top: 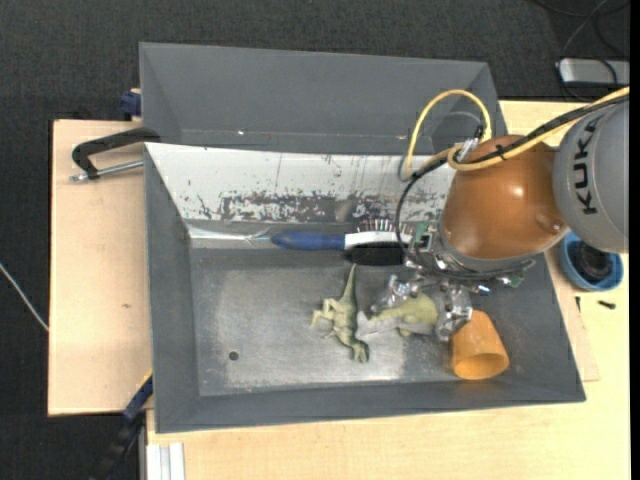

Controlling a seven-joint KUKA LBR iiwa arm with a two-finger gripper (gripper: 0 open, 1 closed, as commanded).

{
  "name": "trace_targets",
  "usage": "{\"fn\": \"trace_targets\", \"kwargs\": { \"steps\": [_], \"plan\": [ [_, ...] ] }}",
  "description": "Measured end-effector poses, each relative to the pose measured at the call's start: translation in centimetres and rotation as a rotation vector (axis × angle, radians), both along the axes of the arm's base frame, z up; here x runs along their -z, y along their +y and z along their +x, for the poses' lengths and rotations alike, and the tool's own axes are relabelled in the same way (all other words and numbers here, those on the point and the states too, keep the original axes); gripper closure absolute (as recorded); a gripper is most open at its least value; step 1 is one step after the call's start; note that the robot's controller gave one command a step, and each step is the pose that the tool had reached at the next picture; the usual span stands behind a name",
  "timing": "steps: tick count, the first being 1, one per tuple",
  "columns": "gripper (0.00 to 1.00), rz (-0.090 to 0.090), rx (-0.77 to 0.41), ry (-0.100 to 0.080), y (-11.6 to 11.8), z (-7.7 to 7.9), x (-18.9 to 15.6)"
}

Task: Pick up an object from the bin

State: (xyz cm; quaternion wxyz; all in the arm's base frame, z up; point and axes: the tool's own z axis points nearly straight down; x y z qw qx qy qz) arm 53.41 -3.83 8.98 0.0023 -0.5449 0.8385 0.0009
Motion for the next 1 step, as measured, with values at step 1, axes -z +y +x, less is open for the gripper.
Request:
{"fn": "trace_targets", "kwargs": {
  "steps": [1],
  "plan": [
    [0.00, -0.001, -0.030, -0.006, 1.41, 4.46, -0.64]
  ]
}}
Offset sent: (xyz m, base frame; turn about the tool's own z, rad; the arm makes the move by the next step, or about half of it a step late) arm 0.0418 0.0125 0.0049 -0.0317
